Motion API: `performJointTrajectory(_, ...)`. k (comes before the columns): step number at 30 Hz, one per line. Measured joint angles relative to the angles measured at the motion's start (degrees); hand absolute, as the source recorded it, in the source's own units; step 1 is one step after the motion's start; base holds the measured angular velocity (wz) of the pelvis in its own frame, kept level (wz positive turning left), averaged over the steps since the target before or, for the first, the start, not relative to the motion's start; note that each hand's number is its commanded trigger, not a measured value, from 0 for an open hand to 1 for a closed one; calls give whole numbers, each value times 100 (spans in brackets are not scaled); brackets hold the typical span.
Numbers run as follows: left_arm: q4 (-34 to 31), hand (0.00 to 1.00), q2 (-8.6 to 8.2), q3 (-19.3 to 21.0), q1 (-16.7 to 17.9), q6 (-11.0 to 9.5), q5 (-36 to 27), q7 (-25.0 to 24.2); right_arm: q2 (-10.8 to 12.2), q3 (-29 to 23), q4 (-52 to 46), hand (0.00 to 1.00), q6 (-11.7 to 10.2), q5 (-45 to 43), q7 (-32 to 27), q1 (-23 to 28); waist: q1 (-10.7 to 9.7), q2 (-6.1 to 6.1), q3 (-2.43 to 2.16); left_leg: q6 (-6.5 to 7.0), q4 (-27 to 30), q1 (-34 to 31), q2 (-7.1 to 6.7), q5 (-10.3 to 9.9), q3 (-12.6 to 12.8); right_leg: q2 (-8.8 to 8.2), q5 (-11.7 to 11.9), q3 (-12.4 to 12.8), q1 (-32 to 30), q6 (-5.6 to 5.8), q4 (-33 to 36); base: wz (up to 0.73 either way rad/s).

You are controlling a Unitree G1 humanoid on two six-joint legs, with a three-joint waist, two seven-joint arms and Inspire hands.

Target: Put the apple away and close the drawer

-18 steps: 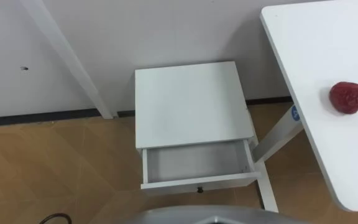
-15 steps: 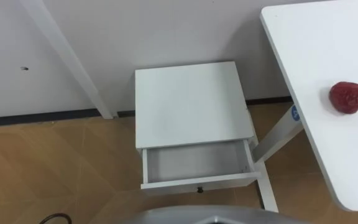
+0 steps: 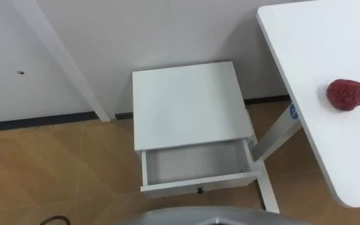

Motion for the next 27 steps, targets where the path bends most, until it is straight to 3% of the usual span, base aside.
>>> performJointTrajectory(1,2,0,-4,98,-3,-4,-3,31,10,-198,0,0,-1,225,-45,45,-25,1,7,0,-6,4,-1,0,4,2,0,4,0,0,-2,-8)
performJointTrajectory(3,1,0,3,381,88,-74,-52,152,14,-1152,-38,0,-72,1659,-302,122,-70,7,12,-2,-74,84,-4,-1,54,17,0,116,-10,-1,10,-26)
performJointTrajectory(6,-53,0,43,686,205,-166,-182,292,17,-1883,-321,0,-232,3444,-598,140,-244,-56,7,-22,-76,88,-5,-14,59,24,-2,142,-22,3,13,-9)
performJointTrajectory(7,-67,0,55,727,235,-202,-210,309,18,-2004,-389,0,-275,3713,-638,158,-299,-54,19,-28,-76,85,-5,-17,58,25,-4,144,-29,7,14,3)
performJointTrajectory(11,-132,0,170,987,362,-322,-286,375,22,-2802,-1007,0,-603,5188,-1052,151,-377,-162,-20,-36,-57,62,-2,-48,81,24,-3,176,-69,15,22,-3)
performJointTrajectory(13,-140,0,189,983,389,-362,-335,451,-32,-2910,-1184,0,-880,5515,-1246,137,-461,-169,-27,-26,41,-18,1,-92,77,14,-1,161,-90,31,16,0)
performJointTrajectory(20,-302,0,215,1043,457,-485,-329,467,-90,-3279,-1474,0,-965,5796,-1984,8,-467,-207,-51,-26,21,-60,-9,-94,84,9,4,249,-205,39,116,-8)
performJointTrajectory(27,-510,0,225,1164,490,-556,-352,673,-425,-3404,-2576,0,-1352,5802,-2926,-178,-459,-209,-45,-26,31,-114,-9,-94,90,41,3,262,-288,42,185,1)
